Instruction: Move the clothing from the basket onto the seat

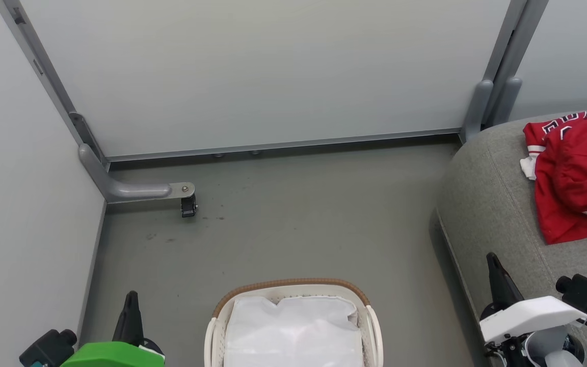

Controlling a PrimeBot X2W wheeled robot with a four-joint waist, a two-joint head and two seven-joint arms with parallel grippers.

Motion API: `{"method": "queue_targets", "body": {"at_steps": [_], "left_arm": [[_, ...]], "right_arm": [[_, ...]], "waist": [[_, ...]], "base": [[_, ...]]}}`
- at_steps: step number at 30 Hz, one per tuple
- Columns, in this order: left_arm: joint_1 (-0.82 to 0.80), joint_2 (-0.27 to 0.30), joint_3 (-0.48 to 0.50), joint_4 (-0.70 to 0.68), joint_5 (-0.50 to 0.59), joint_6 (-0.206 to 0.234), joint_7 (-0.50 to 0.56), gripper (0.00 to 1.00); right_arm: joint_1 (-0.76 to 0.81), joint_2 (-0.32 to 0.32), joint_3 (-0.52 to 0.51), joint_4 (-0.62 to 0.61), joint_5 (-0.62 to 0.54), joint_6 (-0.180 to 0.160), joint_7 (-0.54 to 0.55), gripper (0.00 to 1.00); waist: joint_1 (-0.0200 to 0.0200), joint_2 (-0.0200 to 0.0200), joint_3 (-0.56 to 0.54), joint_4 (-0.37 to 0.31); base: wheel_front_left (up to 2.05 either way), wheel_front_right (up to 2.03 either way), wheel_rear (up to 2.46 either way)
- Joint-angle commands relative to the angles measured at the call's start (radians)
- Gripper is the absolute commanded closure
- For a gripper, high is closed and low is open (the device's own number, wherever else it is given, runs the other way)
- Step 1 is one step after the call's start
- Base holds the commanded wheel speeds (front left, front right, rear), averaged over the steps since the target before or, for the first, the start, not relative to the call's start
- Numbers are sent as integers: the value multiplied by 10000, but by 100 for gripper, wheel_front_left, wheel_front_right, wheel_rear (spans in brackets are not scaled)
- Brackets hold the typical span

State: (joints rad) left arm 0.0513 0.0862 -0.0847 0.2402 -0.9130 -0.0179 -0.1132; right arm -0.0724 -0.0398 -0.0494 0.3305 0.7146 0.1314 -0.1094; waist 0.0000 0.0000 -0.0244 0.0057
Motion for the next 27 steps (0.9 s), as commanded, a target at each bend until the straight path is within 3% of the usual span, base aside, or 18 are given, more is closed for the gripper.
{"method": "queue_targets", "body": {"at_steps": [1,27], "left_arm": [[-320,5,133,-88,-313,-95,82,100],[-848,-126,832,-44,-2848,-497,908,100]], "right_arm": [[-236,-65,-53,-183,394,-4,97,100],[-320,-93,-285,-460,3633,-6,919,100]], "waist": [[0,0,4,-1],[0,0,83,-17]], "base": [[0,0,0],[0,0,0]]}}
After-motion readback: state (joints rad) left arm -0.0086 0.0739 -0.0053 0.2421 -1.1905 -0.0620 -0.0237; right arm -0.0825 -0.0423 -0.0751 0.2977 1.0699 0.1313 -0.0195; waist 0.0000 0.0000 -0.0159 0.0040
